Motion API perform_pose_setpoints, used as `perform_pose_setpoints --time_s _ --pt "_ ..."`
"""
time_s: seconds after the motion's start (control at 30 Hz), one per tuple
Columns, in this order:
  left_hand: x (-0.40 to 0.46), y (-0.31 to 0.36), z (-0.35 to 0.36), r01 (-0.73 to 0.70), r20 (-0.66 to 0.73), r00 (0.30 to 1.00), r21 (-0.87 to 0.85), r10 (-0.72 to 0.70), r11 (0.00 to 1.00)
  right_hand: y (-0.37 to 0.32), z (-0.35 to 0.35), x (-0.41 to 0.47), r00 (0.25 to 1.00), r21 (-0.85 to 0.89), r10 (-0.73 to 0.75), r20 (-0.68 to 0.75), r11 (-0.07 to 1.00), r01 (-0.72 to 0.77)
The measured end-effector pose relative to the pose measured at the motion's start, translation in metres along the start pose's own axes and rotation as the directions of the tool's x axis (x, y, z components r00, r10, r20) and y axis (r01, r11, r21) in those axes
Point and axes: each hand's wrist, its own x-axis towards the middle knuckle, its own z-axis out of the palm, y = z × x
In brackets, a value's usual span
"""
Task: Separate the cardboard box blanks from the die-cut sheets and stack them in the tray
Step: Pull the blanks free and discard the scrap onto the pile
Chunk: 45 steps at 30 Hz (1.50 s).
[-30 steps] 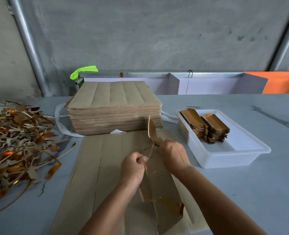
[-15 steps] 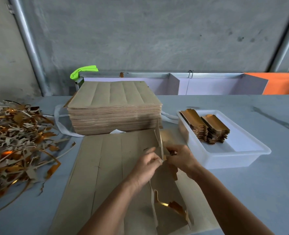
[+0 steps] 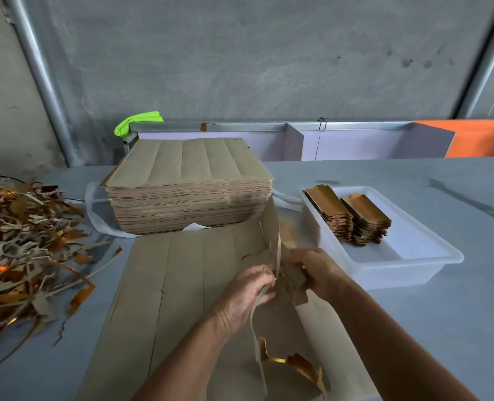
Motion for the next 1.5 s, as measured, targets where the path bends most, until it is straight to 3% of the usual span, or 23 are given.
perform_pose_setpoints --time_s 0.13,0.23,0.37,0.47,0.53,0.63,0.77,0.83,0.93,1.07,1.3,1.4,1.5 --pt "-0.001 -0.007 -0.001 0.004 0.051 0.999 0.118 -0.010 0.993 -0.002 0.013 0.007 0.978 -0.285 -0.072 -0.194 0.958 0.014" --pt "0.001 -0.009 -0.004 -0.006 -0.105 0.994 0.067 0.013 0.998 -0.004 0.015 0.009 0.949 -0.377 -0.149 -0.279 0.926 0.035" --pt "0.005 0.005 -0.019 -0.072 -0.300 0.954 -0.269 -0.012 0.960 -0.006 0.004 0.003 0.957 -0.069 0.042 -0.286 0.996 -0.064" --pt "0.003 0.010 -0.035 -0.112 -0.397 0.918 -0.319 -0.025 0.941 -0.004 0.000 -0.008 0.960 0.117 0.136 -0.246 0.987 -0.109" --pt "0.002 0.008 -0.042 -0.090 -0.429 0.903 -0.223 -0.015 0.971 -0.002 0.002 -0.014 0.965 0.138 0.128 -0.227 0.986 -0.098" --pt "0.005 0.012 -0.043 0.012 -0.428 0.903 0.101 0.032 0.995 -0.001 0.018 -0.018 0.975 0.028 0.020 -0.221 1.000 -0.014" --pt "0.005 0.024 -0.039 0.082 -0.343 0.929 0.555 0.137 0.828 -0.003 0.044 -0.021 0.976 -0.185 -0.116 -0.185 0.979 0.082" --pt "0.009 0.028 -0.042 0.063 -0.321 0.923 0.672 0.214 0.737 -0.002 0.053 -0.021 0.980 -0.241 -0.144 -0.140 0.965 0.107" --pt "0.023 0.031 -0.049 0.073 -0.379 0.853 0.769 0.360 0.636 0.001 0.066 -0.023 0.986 -0.218 -0.148 -0.079 0.968 0.128" --pt "0.030 0.028 -0.065 0.068 -0.526 0.799 0.559 0.291 0.826 0.006 0.071 -0.025 0.990 -0.171 -0.133 -0.035 0.977 0.125" --pt "0.034 0.020 -0.084 0.030 -0.685 0.673 0.402 0.279 0.915 0.006 0.034 -0.025 0.989 0.005 -0.048 -0.143 0.999 0.049" --pt "0.034 0.021 -0.086 0.034 -0.656 0.695 0.438 0.294 0.898 0.005 0.018 -0.024 0.979 0.059 -0.089 -0.184 0.993 0.101" --pt "0.034 0.023 -0.081 -0.016 -0.599 0.743 0.431 0.299 0.902 -0.007 0.013 -0.019 0.942 0.021 -0.222 -0.252 0.972 0.235"
